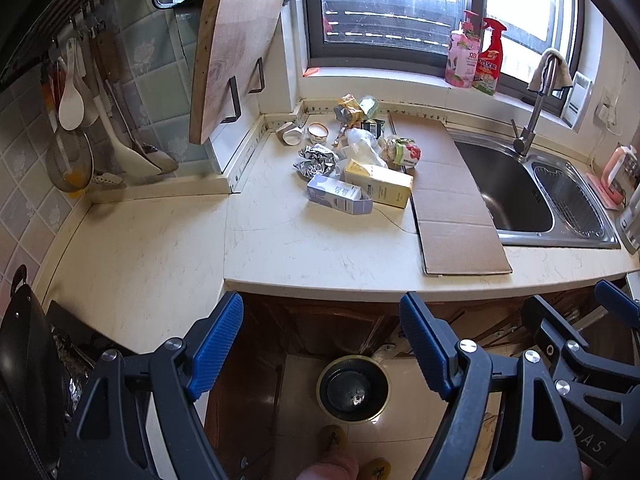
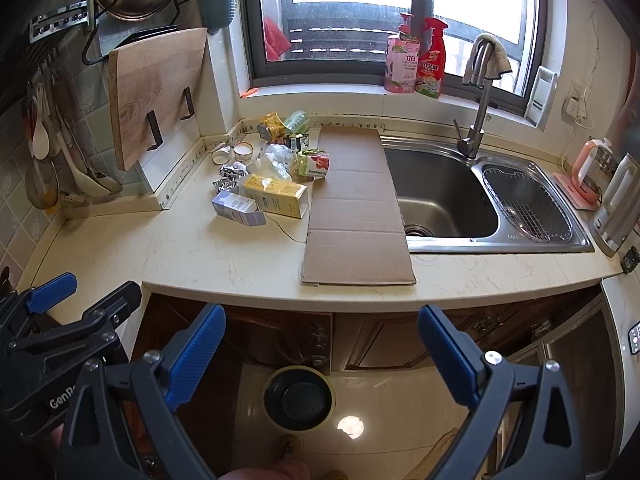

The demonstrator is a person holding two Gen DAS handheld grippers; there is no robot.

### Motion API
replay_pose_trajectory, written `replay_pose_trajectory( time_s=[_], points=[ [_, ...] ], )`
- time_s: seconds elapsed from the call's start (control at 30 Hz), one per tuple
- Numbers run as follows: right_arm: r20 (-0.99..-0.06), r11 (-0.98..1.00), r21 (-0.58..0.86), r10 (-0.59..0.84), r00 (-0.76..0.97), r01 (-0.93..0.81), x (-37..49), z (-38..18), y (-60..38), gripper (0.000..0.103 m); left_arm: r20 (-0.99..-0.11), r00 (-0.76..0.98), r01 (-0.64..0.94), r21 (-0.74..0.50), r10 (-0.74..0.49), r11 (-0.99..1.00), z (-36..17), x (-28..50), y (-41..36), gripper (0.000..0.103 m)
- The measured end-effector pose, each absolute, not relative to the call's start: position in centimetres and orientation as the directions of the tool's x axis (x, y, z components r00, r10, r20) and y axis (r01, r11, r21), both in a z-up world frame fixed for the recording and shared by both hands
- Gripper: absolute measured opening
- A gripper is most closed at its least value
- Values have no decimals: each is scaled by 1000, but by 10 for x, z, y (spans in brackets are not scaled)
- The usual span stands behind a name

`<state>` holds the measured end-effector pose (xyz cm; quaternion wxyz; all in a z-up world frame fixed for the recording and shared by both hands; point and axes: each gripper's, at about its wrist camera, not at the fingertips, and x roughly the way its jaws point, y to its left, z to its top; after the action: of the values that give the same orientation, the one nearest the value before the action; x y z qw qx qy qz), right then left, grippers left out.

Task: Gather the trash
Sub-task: 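Move both tools toward the trash pile on the counter, then grasp the white-blue milk carton with the left tool while the right tool grasps the yellow box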

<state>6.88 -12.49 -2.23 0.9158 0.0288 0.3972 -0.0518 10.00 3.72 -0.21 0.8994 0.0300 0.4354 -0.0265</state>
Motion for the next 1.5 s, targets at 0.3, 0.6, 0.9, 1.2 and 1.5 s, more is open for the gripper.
replay_pose_trajectory(
  time_s=[0.3, 0.6, 0.9, 1.2, 1.5],
  points=[
    [-725, 992, -9, -93, 683, 126, 85, -16, -120, 98, -771, 635, 90, 14, -46, 996, -1, 117, 41, 79],
    [-717, 993, -5, -85, 691, 117, 114, -8, -116, 98, -782, 614, 122, -33, -102, 992, 3, 156, 45, 78],
    [-729, 997, -7, -59, 682, 79, 164, -12, -120, 97, -783, 614, 149, -8, -98, 989, -4, 208, 37, 80],
    [-795, 998, -24, 18, 606, -62, 257, -50, -122, 88, -870, 470, 78, -128, -150, 989, -59, 306, 56, 80],
    [-858, 980, -38, 69, 509, -197, 345, -104, -117, 79, -921, 334, -41, -227, -201, 973, -120, 384, 68, 80]
  ],
)
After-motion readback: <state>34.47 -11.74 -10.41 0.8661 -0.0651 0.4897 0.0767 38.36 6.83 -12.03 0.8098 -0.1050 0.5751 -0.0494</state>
